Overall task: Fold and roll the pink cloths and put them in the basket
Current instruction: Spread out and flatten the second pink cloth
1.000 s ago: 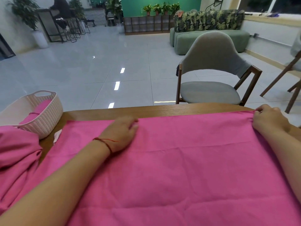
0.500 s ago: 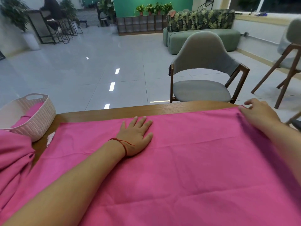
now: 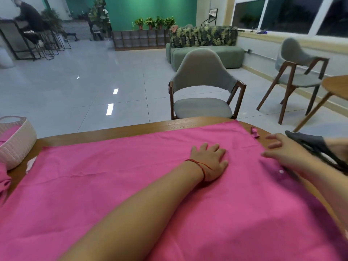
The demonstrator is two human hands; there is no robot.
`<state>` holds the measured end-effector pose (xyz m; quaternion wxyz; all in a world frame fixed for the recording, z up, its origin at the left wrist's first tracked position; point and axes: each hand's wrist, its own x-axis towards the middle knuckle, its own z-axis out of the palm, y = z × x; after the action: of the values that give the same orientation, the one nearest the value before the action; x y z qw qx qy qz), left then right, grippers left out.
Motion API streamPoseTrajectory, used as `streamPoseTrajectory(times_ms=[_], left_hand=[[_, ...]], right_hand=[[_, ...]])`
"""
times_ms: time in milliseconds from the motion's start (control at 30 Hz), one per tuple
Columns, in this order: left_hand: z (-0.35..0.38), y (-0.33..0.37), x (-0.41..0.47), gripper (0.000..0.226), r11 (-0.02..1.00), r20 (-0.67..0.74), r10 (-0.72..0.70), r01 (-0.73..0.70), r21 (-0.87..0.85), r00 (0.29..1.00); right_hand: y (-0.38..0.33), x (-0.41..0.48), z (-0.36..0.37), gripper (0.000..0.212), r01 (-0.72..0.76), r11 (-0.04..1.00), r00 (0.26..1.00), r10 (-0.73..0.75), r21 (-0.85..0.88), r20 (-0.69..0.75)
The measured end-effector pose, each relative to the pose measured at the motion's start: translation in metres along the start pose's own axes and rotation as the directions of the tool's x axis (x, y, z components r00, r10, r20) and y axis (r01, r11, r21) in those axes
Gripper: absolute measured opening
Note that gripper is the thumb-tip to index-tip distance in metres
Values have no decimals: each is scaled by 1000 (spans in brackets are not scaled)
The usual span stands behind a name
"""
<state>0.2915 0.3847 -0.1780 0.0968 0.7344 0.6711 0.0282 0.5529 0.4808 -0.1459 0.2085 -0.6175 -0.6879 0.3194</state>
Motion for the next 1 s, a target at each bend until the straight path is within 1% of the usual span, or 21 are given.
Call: streamPoseTrajectory(times_ms=[67, 267, 367, 467, 567, 633, 700, 767, 833, 867, 933, 1000], left_hand=[[-1, 17, 10, 64, 1000, 19, 9, -9, 6, 1000], [0, 52, 45, 70, 999, 37, 0, -2, 52, 999], [-3, 55, 62, 75, 997, 52, -37, 34, 72, 998], [-1, 65, 77, 84, 994, 75, -85, 80, 71, 993], [7, 70, 85, 87, 993, 31, -102, 100, 58, 994], [11, 67, 86, 83, 995, -31, -80, 81, 51, 996], [11, 69, 85, 73, 996, -94, -48, 54, 65, 994], [7, 77, 83, 59, 990, -137, -19, 37, 132, 990], [3, 94, 74, 45, 976, -150, 29, 4, 216, 988], [2, 103, 67, 40, 974, -155, 59, -23, 225, 986], [4, 122, 48, 37, 985, -157, 99, -75, 157, 983], [11, 135, 26, 42, 992, -95, 116, -111, 59, 989]], right_hand=[[10, -23, -9, 63, -20, 997, 999, 17, 75, 37], [45, -87, -31, 59, -27, 978, 998, 14, 205, 68], [54, -113, -39, 58, -18, 971, 997, -1, 238, 76], [65, -142, -51, 61, -20, 963, 997, -2, 269, 82], [77, -164, -59, 63, -45, 951, 994, 14, 307, 104], [82, -176, -59, 65, -88, 936, 987, 36, 340, 156], [89, -188, -57, 66, -97, 935, 984, 39, 340, 174], [90, -195, -55, 61, -84, 925, 989, 33, 371, 144], [86, -204, -56, 54, -65, 909, 994, 20, 412, 111], [85, -208, -57, 51, -61, 900, 994, 16, 432, 107], [90, -218, -60, 47, -68, 885, 994, 20, 460, 109], [98, -229, -62, 43, -74, 867, 994, 28, 492, 102]])
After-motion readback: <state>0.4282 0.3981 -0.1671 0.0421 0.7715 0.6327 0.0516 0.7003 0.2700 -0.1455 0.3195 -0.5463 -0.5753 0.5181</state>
